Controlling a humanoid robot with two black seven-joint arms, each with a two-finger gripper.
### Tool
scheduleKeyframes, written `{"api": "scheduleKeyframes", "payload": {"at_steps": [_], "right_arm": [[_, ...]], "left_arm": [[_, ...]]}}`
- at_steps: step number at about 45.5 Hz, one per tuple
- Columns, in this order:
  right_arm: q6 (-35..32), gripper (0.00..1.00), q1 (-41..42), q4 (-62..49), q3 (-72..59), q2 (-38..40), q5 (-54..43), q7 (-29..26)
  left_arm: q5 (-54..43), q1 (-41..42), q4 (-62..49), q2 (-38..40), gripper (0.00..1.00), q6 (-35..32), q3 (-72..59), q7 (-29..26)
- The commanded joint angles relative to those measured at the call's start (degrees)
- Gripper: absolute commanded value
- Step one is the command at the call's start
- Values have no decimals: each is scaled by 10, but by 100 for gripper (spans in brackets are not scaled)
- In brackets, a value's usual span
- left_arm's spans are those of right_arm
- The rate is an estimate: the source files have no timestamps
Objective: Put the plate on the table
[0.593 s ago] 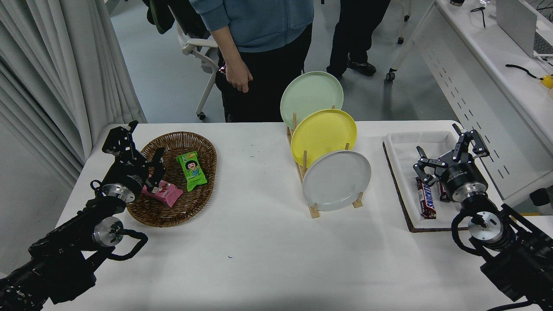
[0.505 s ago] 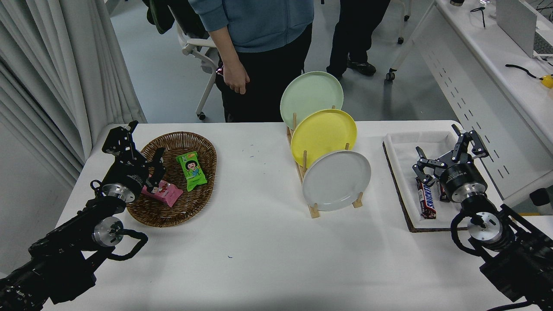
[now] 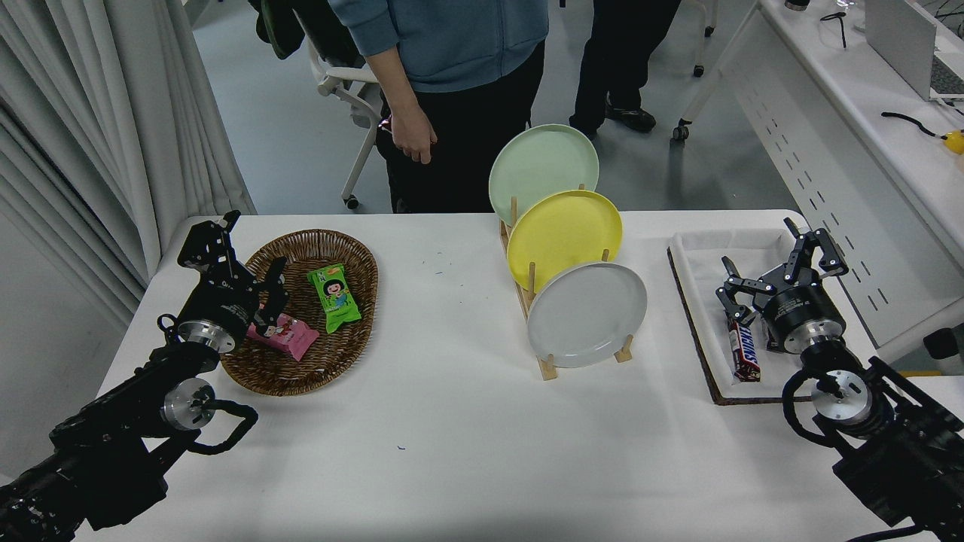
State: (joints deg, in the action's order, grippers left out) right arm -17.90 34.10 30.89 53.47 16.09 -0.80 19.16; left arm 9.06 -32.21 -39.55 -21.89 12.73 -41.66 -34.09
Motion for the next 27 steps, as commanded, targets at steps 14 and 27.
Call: {"api": "scheduleKeyframes", "payload": {"at_steps": [14,27], "right_arm": [[0,99,12,0,0,2,1,-1],[2,99,7,-1,1,4,1,-1]], "left_arm": [[0,0,0,0,100,0,0,0],[0,0,0,0,100,0,0,0]]}}
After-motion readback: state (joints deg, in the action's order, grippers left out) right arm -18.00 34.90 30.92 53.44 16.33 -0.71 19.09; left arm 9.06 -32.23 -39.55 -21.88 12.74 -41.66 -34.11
